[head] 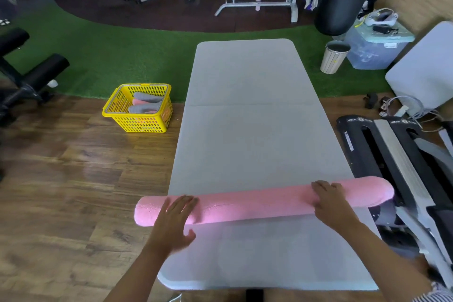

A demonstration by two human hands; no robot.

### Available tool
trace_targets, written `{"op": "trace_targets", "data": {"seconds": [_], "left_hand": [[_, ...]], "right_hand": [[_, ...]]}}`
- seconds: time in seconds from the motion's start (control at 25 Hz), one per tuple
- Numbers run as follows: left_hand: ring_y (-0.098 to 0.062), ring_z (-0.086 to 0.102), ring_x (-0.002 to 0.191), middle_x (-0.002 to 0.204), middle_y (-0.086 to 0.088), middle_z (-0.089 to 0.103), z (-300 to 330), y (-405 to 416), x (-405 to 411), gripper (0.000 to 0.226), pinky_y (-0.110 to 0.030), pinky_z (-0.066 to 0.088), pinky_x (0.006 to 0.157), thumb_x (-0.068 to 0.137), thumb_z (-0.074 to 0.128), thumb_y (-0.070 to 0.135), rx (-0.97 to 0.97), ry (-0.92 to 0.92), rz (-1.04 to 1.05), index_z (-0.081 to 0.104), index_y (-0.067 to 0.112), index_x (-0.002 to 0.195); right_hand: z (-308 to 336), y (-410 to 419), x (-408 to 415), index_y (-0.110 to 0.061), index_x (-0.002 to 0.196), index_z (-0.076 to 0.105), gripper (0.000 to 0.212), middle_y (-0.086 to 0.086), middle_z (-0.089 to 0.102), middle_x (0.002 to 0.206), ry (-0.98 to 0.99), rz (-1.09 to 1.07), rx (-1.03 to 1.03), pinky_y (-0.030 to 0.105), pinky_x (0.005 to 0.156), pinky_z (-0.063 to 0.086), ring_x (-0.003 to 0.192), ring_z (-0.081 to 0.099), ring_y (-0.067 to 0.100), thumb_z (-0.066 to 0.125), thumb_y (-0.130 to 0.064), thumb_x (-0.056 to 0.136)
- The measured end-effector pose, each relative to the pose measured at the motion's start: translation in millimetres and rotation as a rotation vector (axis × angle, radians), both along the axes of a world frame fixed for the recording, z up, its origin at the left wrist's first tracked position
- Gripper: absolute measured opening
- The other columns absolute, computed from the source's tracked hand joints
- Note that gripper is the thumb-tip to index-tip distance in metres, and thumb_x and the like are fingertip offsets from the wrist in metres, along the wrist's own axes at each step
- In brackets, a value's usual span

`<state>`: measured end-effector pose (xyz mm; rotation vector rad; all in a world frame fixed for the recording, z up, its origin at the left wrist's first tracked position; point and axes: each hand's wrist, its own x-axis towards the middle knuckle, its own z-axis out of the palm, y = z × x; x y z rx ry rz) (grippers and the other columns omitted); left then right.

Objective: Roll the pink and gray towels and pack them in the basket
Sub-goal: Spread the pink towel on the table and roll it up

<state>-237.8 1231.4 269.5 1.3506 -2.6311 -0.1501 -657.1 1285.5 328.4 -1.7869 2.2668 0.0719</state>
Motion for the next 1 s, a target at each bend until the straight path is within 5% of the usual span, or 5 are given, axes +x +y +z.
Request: {"op": "trace_targets", "data": {"seconds": [0.12,0.28,0.56,0.72,1.0], "left_hand": [[-0.017,0.057,0.110,0.120,-0.001,0.064,3,-21,2,0.098,-0.048,0.048,0.094,0.037,0.086,0.010,0.024,-0.044,0.014,0.054,0.017,0.129],[-0.020,0.069,0.085,0.096,0.002,0.071,7,-39,-10,0.079,-0.041,0.058,0.078,0.031,0.085,0.002,-0.029,-0.054,0.041,0.068,0.016,0.107],[-0.015,0.066,0.090,0.095,0.006,0.071,17,-69,-14,0.069,-0.042,0.044,0.101,0.035,0.083,-0.006,0.006,-0.042,-0.173,0.073,0.019,0.100],[-0.014,0.067,0.094,0.099,0.006,0.071,22,-62,-28,0.069,-0.047,0.050,0.091,0.035,0.089,0.004,0.018,-0.054,-0.362,0.073,0.021,0.100],[-0.013,0.057,0.100,0.110,0.006,0.056,29,-66,0,0.079,-0.036,0.053,0.092,0.042,0.083,0.006,0.042,-0.005,-0.243,0.051,0.024,0.112]], "right_hand": [[7,-19,-16,-0.017,0.135,0.034,0.059,0.003,0.030,0.141,0.099,-0.053,0.186,0.032,0.094,0.043,0.130,0.026,0.024,0.056,-0.010,0.081],[14,-43,-14,-0.028,0.124,0.044,0.041,-0.002,0.041,0.123,0.374,-0.057,0.312,0.030,0.082,0.042,0.116,0.039,0.022,0.048,-0.014,0.086],[12,-80,10,-0.017,0.122,0.050,0.047,0.006,0.030,0.135,0.205,0.318,0.119,0.029,0.076,0.049,0.116,0.034,0.028,0.038,0.009,0.085],[0,-89,75,-0.008,0.120,0.058,0.051,0.023,0.036,0.140,0.012,0.656,0.046,0.044,0.090,0.046,0.115,0.044,0.043,0.038,0.009,0.076],[-11,-81,110,0.004,0.108,0.052,0.023,0.022,0.051,0.109,-0.308,-0.063,-0.080,0.038,0.080,0.046,0.096,0.055,0.036,0.037,-0.002,0.091]]}}
